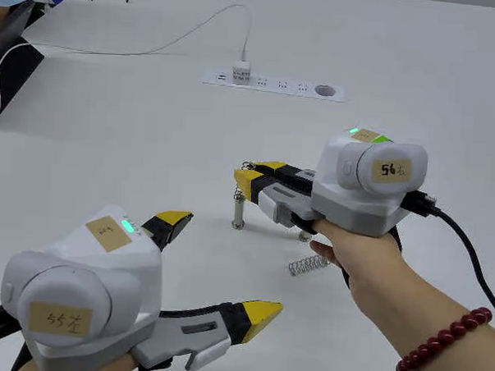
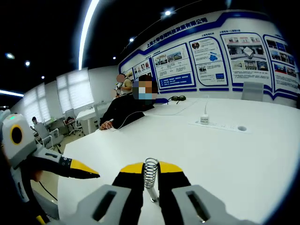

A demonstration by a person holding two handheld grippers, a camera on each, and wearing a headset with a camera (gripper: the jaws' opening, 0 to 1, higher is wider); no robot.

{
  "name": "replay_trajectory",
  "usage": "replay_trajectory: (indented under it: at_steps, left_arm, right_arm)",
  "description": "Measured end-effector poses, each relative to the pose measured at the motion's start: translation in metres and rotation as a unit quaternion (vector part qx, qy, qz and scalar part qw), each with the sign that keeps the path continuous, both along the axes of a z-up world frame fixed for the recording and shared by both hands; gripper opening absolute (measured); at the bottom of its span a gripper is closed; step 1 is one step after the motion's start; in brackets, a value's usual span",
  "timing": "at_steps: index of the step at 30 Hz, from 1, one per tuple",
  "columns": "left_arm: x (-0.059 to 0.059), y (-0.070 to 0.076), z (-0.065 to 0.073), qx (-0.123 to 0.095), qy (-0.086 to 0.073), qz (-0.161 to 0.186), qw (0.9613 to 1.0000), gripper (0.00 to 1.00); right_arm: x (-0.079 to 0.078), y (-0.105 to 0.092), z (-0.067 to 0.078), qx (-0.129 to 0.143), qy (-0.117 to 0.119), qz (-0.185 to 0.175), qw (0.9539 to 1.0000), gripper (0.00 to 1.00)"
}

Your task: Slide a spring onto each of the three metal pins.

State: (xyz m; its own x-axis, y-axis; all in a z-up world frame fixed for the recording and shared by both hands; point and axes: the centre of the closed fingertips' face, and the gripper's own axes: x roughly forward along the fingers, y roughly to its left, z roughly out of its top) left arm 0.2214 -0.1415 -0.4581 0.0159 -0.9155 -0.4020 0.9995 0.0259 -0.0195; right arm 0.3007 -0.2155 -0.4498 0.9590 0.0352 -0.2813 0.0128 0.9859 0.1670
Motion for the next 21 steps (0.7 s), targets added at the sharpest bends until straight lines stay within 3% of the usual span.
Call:
replay_trajectory:
  at_steps: [8,15,21]
  left_arm:
    - [-0.002,0.0,-0.003,0.009,-0.003,-0.007,0.9999,0.84]
    - [-0.002,0.0,-0.003,0.009,-0.001,-0.007,0.9999,0.84]
    - [-0.002,0.0,-0.004,0.01,0.002,-0.007,0.9999,0.83]
  right_arm:
    - [0.0,0.002,-0.005,-0.016,0.007,0.008,0.9998,0.12]
    - [-0.001,0.009,-0.006,-0.059,0.012,0.029,0.9978,0.12]
    - [-0.002,0.011,-0.01,-0.074,0.018,0.035,0.9965,0.12]
